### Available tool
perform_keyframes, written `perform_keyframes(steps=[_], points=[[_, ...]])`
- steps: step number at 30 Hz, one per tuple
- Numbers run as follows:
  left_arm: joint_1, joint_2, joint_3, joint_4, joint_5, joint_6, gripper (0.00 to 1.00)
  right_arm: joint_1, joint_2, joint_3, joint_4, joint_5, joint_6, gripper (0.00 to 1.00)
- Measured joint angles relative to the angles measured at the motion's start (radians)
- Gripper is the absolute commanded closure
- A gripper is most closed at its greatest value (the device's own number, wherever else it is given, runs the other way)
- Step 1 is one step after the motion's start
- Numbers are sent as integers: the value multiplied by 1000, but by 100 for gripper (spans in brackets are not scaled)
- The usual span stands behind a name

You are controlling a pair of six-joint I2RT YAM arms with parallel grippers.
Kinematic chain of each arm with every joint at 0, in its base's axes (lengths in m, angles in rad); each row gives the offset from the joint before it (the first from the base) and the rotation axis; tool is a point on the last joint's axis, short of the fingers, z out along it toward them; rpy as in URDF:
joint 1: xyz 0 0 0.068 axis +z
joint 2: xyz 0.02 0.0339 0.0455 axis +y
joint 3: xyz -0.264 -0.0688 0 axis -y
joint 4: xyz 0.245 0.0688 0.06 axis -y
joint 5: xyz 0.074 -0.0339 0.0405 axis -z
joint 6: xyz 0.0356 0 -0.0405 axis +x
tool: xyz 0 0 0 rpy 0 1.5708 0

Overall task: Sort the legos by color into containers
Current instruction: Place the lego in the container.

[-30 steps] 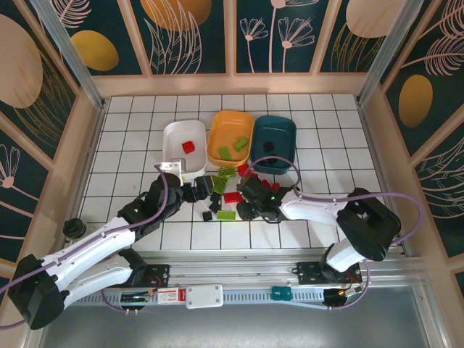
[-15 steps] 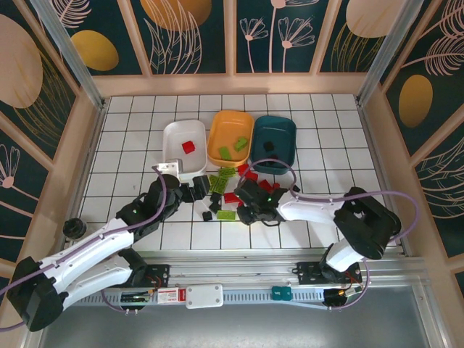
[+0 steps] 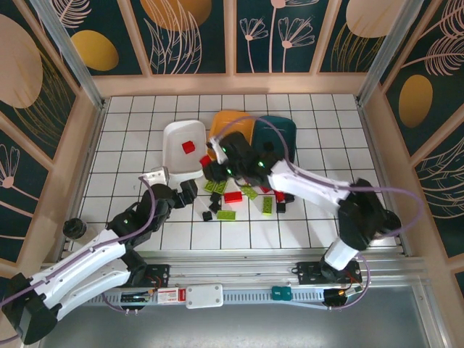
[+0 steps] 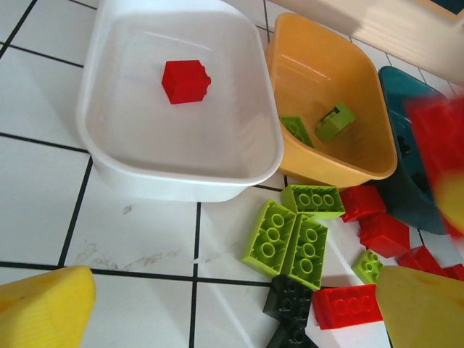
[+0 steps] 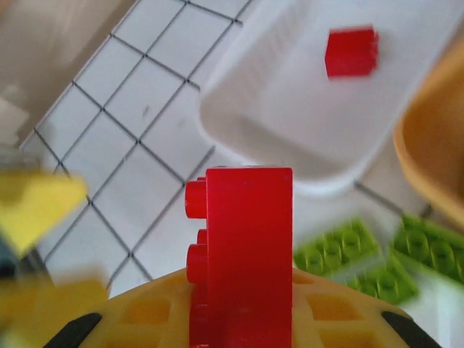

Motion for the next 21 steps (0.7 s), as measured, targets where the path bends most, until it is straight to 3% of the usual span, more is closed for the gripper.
perform_keyframes(steps=[7,12,17,21], points=[[0,-75,-41,-37,14,-27,1,-55,484,513,-52,-22,-24,81],[0,-60,-60,-45,56,-37,1,-63,677,740,-139,-23,-21,40],[0,8,-69,-37,116,-37,1,-63,681,762,-156,-15,-8,33],[0,79,-73,5,186,-31,7,-63,545,553,-73,16,10,32]])
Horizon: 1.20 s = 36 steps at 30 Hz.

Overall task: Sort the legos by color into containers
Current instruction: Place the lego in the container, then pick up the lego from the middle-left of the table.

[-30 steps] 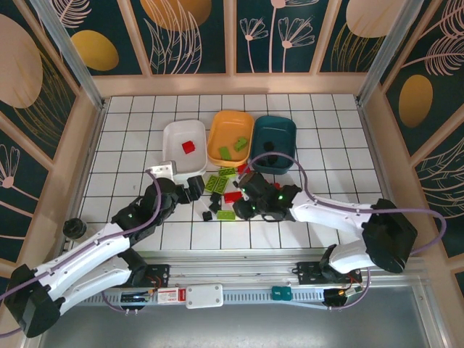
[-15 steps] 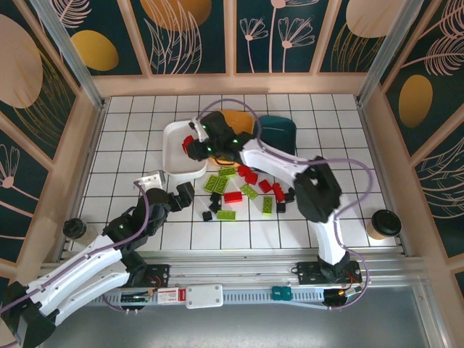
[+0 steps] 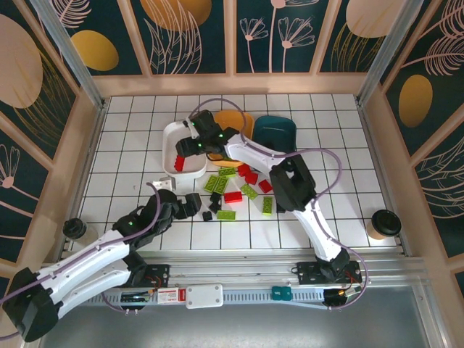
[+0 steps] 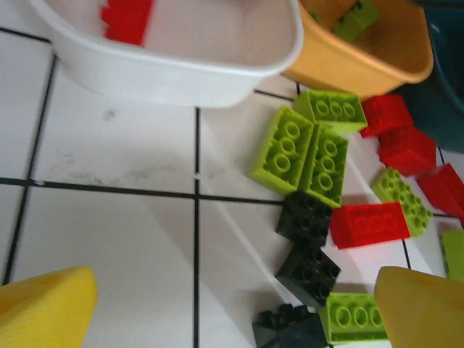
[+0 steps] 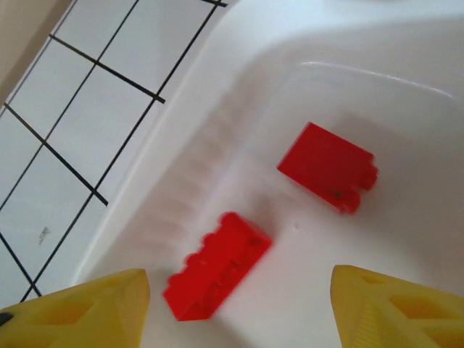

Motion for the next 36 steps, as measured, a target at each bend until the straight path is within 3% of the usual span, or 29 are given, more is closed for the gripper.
perform_keyframes(steps=[7,11,16,23,32,36], points=[[-94,219,5,110,73,2,14,-10,-406,-484,174,39,43,31],[-128,328,20,144,86,3,21,-17,-560,-649,243,60,55,31],[-133,396,36,168,86,6,22,-21,-678,-822,273,85,74,31],[-137,467,41,208,96,5,33,-29,-787,-961,279,114,96,31],[-137,504,52,244,105,10,64,-31,-897,-1036,301,146,111,31],[-137,485,53,240,106,13,69,-37,-962,-1093,297,177,122,31]])
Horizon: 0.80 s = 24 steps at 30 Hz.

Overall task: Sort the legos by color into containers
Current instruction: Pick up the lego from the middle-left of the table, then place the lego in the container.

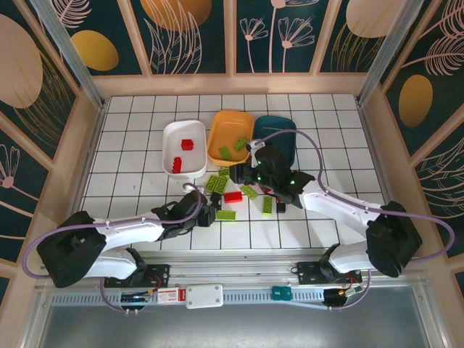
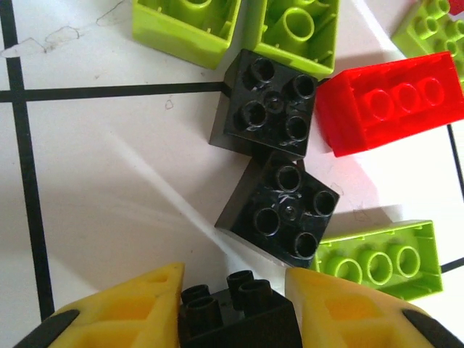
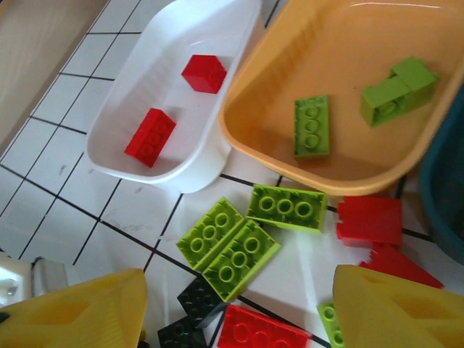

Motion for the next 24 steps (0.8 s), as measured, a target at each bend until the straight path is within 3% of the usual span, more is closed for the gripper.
perform_keyframes(steps=[5,9,18,24], points=[[0,-54,66,-53,-18,16,69,-19,-146,-98,-13,51,23,31],[0,14,258,-63,-32,69,70,-37,-286,-182,-31,104,54,31],[21,587,960,-42,50,190,71,-47,-492,-331,-137,182,140,31],[74,885,1316,-129,100,214,68,-47,-575,-398,-200,179,191,31]])
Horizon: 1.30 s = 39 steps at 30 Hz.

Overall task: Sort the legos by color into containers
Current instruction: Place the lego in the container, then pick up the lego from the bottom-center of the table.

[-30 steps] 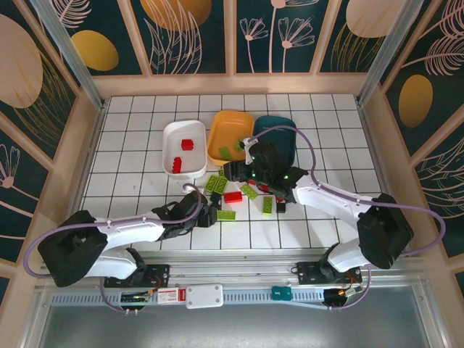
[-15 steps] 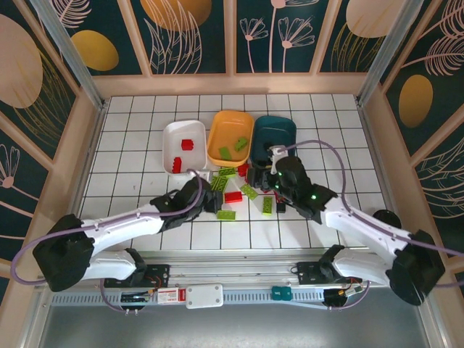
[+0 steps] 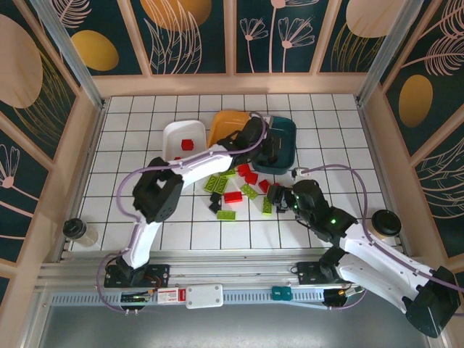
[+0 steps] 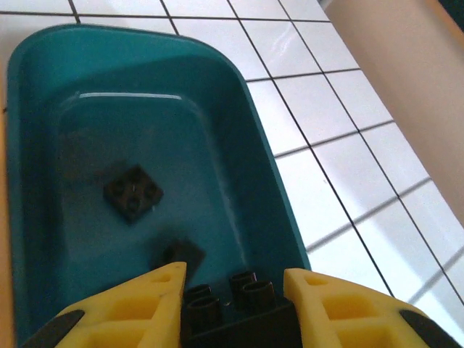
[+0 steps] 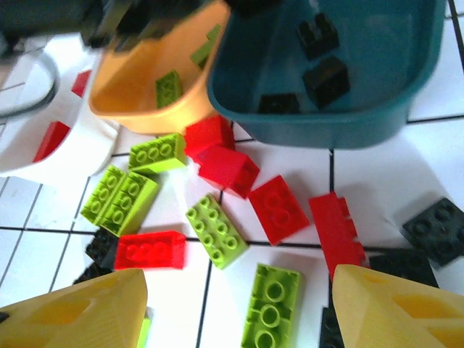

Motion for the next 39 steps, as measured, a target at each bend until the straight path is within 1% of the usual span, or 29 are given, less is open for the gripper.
perform_keyframes(steps=[4,5,7,8,11,13,16,19,20,22,26,29,32,34,39], points=[[25,132,172,-73,16,9,57,0,-11,-19,-29,-11,21,30],[29,158,212,-92,20,10,53,0,-11,-21,-34,-16,23,30],[30,192,267,-117,34,11,39,0,-8,-26,-37,-32,27,30],[30,198,281,-127,40,10,32,1,-1,-28,-37,-37,30,30],[28,191,290,-137,57,2,20,14,47,-28,-35,-51,49,30],[27,167,269,-134,66,0,15,39,89,-28,-33,-52,61,30],[25,53,137,-104,71,-6,11,89,157,-28,-24,-39,83,30],[24,-130,-49,-46,74,-12,9,133,228,-26,-14,-23,101,32],[24,-204,-114,-22,74,-14,5,142,251,-23,-14,-18,105,32],[23,-337,-234,36,71,-26,1,150,289,-14,-13,-3,111,34],[23,-571,-481,145,57,-42,1,154,341,3,-7,21,119,36],[21,-704,-668,193,27,-58,1,158,367,13,2,29,119,39],[21,-800,-829,200,-12,-73,1,158,389,21,11,32,119,41],[21,-846,-903,196,-37,-80,1,159,403,26,20,32,118,43],[21,-934,-1000,192,-84,-94,1,159,443,48,27,43,118,46]])
